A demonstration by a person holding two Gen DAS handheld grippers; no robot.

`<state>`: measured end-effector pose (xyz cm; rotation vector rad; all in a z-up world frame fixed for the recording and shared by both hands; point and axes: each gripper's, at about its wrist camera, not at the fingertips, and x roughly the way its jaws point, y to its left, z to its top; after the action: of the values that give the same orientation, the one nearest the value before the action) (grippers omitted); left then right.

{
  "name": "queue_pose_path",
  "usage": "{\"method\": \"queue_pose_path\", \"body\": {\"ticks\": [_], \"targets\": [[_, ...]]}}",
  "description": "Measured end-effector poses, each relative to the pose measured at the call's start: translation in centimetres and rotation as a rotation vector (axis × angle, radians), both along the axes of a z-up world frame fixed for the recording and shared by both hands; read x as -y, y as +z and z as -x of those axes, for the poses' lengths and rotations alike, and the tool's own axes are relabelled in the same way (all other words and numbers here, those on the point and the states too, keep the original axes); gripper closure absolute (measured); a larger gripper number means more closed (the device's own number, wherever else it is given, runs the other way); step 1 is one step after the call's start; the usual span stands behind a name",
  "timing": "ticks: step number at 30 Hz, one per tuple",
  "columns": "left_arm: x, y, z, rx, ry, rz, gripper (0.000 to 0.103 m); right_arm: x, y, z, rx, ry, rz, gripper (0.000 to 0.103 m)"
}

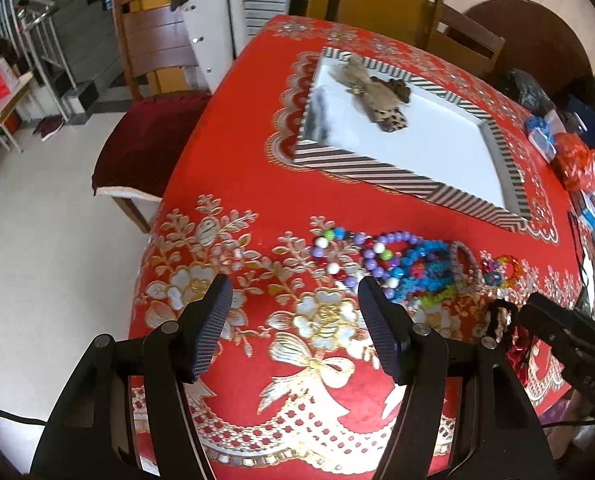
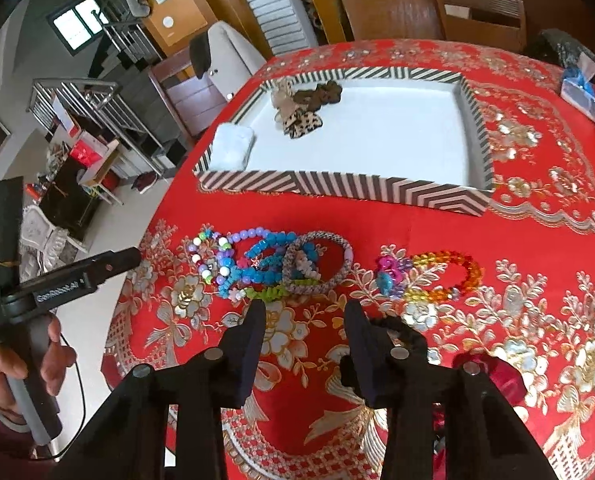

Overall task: Organize jewelry
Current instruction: 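Grasp grey braided bracelet with right gripper while left gripper grasps multicolor bead bracelet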

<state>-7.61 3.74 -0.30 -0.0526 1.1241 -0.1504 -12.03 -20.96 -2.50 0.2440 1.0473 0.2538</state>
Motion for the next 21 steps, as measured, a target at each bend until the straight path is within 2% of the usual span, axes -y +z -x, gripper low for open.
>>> {"method": "queue_pose_path", "body": {"ticks": [11, 16, 21], "targets": [[-1.5, -1.6, -1.5, -0.043, 0.056, -0.005, 0.038, -0.6, -0.9, -3.3, -0.016, 0.051, 0.086, 0.065], [-0.8, -2.6, -2.4, -0.064, 0.043, -0.004, 0.038, -0.1, -2.0, -4.9, -0.039, 0.078, 0.162, 0.065], [0.4, -3.7, -3.5, -0.091, 0.029, 0.003, 0.038, -0.1, -3.3, -6.3, -0.069, 0.126, 0.19, 0.065]]}}
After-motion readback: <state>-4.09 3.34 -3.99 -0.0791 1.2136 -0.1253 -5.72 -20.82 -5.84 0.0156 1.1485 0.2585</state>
